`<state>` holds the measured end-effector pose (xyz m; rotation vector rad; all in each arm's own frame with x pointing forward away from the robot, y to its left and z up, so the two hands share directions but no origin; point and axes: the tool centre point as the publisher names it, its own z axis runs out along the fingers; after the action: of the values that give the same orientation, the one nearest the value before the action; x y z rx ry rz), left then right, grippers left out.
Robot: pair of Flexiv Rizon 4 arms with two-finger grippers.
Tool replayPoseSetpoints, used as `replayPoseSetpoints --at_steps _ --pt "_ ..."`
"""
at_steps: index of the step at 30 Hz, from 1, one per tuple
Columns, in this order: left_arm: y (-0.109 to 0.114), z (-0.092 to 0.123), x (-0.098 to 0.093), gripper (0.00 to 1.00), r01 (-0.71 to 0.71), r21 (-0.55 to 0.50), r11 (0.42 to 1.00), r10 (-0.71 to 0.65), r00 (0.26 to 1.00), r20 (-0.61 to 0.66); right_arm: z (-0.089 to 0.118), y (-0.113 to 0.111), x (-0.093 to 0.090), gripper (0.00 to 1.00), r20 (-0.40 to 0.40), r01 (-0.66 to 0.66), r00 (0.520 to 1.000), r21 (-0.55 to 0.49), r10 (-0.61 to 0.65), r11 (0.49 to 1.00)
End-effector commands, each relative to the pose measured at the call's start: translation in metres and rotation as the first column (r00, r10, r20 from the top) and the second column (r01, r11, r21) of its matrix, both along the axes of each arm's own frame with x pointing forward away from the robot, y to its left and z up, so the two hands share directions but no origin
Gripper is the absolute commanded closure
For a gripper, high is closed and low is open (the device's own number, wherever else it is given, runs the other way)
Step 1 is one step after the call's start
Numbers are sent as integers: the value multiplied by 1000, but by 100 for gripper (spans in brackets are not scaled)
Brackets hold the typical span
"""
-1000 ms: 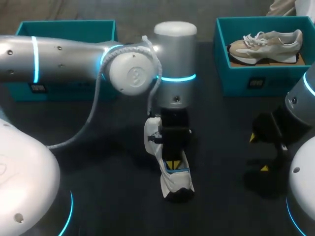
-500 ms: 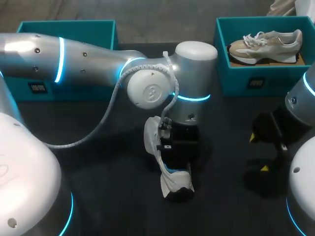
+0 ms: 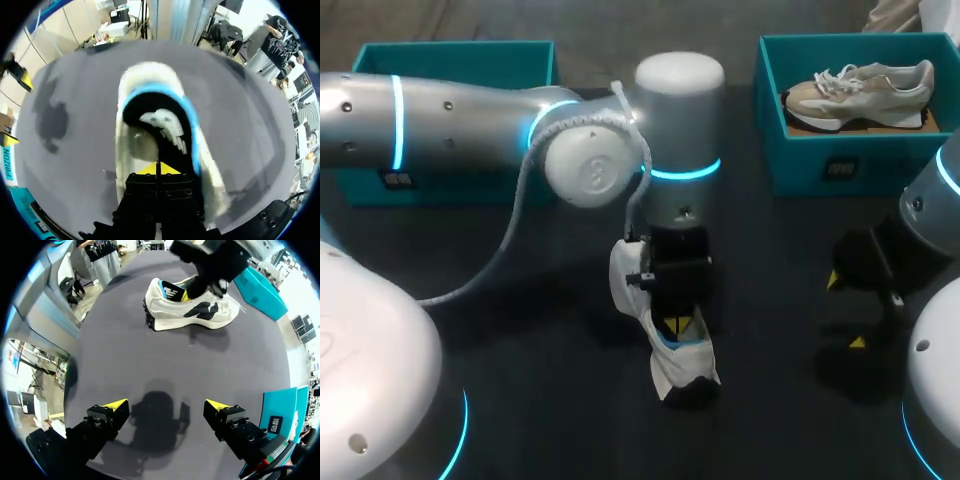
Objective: Take the shoe out of the shoebox, open the shoe tongue, remove and reinsert the insole, then place the shoe into the shoebox
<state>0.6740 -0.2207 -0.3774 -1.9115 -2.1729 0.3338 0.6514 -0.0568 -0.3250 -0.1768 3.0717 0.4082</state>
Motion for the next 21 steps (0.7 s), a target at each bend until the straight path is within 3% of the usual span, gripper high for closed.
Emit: replayPoseSetpoints --at_steps 1,13,21 --pt "6 20 -9 100 18 -32 999 -19 1000 -21 -1 0 -1 0 2 0 1000 -3 0 1000" --pt "7 31 -26 100 72 -12 997 -73 994 -78 -1 0 -1 0 2 0 1000 -3 0 1000" --pt "5 16 -37 100 111 38 993 -107 989 -100 -1 0 -1 0 2 0 1000 -3 0 1000"
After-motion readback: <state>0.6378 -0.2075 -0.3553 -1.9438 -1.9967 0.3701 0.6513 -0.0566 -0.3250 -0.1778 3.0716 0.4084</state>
